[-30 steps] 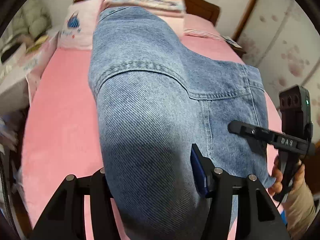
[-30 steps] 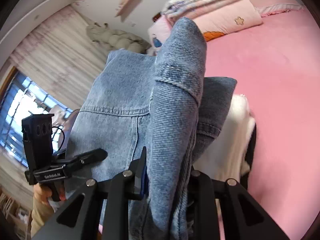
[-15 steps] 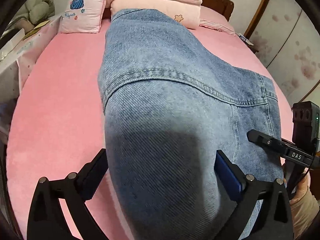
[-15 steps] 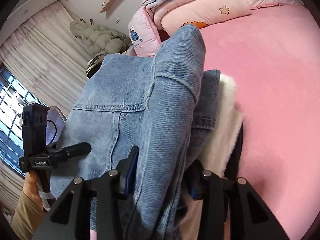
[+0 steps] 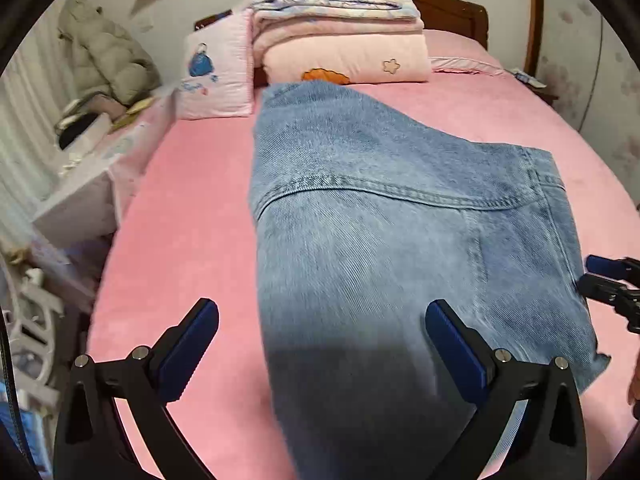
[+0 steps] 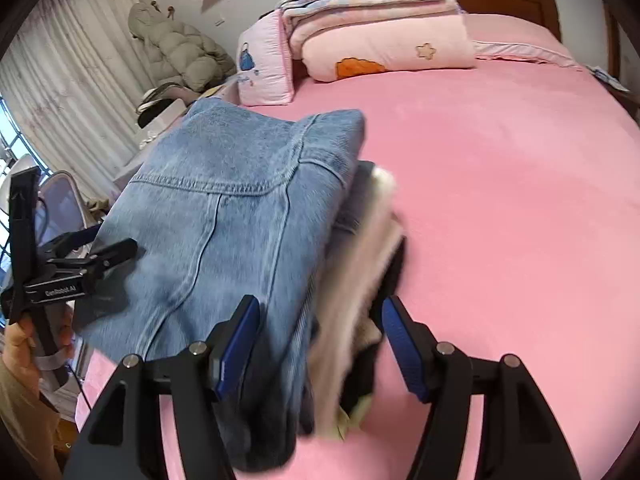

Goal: Fold large clothes
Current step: 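Carry the bundle with the right tool and lay it on the clothes stack, then open the right tool and withdraw both tools from the stack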

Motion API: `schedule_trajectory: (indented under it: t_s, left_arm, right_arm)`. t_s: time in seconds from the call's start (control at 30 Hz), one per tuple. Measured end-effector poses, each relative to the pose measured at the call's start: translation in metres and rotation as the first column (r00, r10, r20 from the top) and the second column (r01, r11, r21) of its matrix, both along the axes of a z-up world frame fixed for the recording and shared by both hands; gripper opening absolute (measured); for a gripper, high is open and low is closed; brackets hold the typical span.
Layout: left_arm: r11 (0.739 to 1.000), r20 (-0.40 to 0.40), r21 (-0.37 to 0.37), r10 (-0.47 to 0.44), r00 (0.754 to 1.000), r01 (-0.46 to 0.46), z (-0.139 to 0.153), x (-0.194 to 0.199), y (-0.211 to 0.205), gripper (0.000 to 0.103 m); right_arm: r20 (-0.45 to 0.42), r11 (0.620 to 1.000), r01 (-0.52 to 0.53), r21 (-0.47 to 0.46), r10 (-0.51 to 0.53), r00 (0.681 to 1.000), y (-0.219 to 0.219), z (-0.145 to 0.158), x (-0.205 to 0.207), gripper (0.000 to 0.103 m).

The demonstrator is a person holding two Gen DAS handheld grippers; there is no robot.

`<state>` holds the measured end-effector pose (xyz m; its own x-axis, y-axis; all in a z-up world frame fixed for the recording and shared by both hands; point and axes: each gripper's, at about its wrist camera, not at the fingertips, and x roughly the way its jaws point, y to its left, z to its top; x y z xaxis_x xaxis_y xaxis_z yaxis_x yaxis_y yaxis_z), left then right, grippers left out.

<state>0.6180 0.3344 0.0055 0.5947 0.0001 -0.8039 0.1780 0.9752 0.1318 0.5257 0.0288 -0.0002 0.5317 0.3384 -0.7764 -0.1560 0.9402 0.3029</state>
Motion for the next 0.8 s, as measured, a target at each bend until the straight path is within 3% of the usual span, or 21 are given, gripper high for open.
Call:
schedule_trajectory:
  t_s: [0.1, 0.27, 0.53, 0.8]
  left_arm:
    - [0.998, 0.039, 0.064, 0.025, 0.999, -0.028, 0.019, -0.028, -0.01, 0.103]
    - [1.0, 0.059, 0.012, 0.019, 0.998, -0.019, 0.057, -0.092, -0.032, 0.103]
    - [1.0, 0.068, 0.008, 0.006, 0.998, -0.006, 0.098, -0.204, -0.092, 0.103]
    - [0.997, 0.059, -0.077, -0.003, 0.998, 0.007, 0.138, -0.309, -0.136, 0.103]
  right_arm:
    - [-0.01, 0.999, 0.012, -0.047, -0.012, 1.0, -0.008, 0.014, -0.028, 0.064]
    - [-0.003, 0.999, 0.014, -0.029, -0.014, 1.0, -0.028, 0.046, -0.094, 0.064]
    - [0.028, 1.0, -0.002, -0.016, 0.002, 1.0, -0.047, 0.1, -0.188, 0.064]
    - [0.076, 0.999, -0.04, -0.021, 0.042, 0.996, -0.07, 0.142, -0.288, 0.064]
